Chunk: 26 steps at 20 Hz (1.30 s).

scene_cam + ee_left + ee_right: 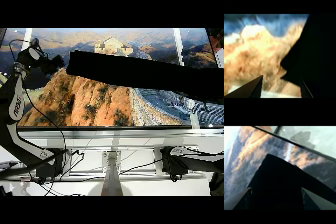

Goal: Fold the clothes and pants, and hang the long-sleeved shirts on hangers.

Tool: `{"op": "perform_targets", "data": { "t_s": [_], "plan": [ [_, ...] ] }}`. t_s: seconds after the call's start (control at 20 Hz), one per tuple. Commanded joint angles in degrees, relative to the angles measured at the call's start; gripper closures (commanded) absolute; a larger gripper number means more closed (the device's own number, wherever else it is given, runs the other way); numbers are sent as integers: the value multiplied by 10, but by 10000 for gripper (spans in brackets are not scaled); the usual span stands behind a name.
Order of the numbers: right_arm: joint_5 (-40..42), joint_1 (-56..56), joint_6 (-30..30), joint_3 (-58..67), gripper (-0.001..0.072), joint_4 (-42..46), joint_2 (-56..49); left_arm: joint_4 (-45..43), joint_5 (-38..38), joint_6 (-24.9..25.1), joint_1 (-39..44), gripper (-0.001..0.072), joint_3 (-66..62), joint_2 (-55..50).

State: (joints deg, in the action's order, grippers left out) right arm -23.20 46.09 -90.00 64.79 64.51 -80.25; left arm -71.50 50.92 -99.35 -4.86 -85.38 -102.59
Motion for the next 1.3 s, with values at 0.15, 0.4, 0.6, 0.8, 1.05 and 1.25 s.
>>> {"op": "perform_targets", "data": {
  "t_s": [0.15, 0.4, 0.6, 0.8, 1.05, 1.25],
  "plan": [
    [-31, -1, 0, 1, 26, 4, 0, 106, -83, -7, 37, 121, 50, -8],
    [-59, -1, 24, 1, 100, 4, 1, 111, -240, -39, 71, 227, 50, -45],
    [-109, -2, 144, 1, 453, 4, 13, 98, -302, 5, 64, 699, 40, -34],
    [-122, -16, 221, 1, 686, 14, 40, -43, -204, 88, 50, 700, 35, 68],
    [-169, -162, 219, 1, 687, -4, 52, -187, -75, 100, 51, 699, 36, 225],
    [-109, -371, 175, 1, 687, -59, 51, -185, -70, 129, 56, 699, 36, 316]
  ]
}}
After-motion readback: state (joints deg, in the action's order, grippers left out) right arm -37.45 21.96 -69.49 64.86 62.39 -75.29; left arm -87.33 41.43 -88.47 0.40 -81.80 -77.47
